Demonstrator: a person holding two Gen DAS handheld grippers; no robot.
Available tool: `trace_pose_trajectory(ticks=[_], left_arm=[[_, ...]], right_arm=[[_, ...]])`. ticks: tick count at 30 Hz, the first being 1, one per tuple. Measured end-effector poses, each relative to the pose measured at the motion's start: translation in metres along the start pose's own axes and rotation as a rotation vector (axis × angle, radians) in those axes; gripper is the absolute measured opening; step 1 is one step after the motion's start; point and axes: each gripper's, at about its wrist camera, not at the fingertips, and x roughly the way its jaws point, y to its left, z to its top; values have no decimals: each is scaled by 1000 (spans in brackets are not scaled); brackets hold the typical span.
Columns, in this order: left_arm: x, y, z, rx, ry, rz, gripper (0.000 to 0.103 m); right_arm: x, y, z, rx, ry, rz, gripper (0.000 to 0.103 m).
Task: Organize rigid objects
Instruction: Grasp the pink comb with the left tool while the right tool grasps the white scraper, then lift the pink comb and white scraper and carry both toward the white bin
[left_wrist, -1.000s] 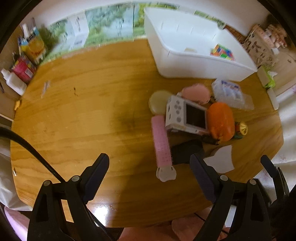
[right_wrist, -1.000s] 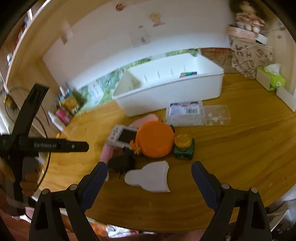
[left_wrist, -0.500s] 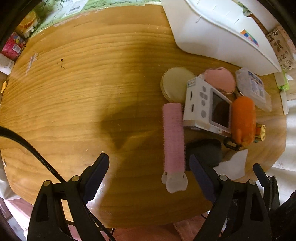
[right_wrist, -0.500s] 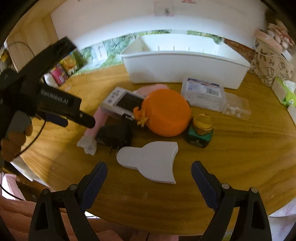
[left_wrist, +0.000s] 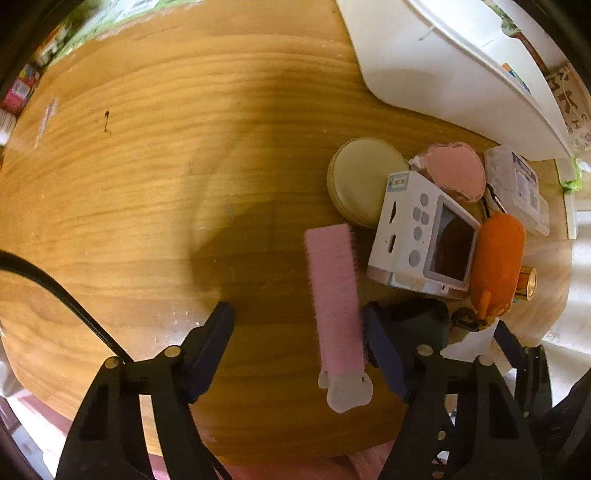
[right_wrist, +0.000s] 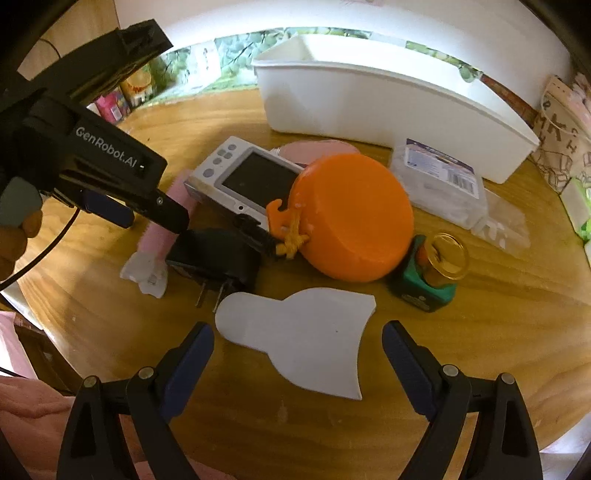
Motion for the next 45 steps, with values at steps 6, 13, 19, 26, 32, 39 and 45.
trace_pose_trajectory(ticks=[6,13,19,26,32,39,45], left_arm=[[-1,-7,4,30,26,-2,60],[0,-21,13,92,48,-12,43],[2,-32,12,113,42,-8,34],[-1,-30,3,73,46,-50,27],[-1,-25,5,50,52,-52,26],[0,-11,-9,22,65,-62,25],[-4,-6,-25,-8,40,-60,25]], right_arm=[[9,5,5,-52,41,-10,93],[14,11,12,-81,59,-20,93],[16,16,21,-74,61,-13,92],[15,21,20,-64,56,5,83],[10,22,16,-65,64,6,82],[9,19,12,-71,79,9,82],[-3,23,0,-92,76,29,82]])
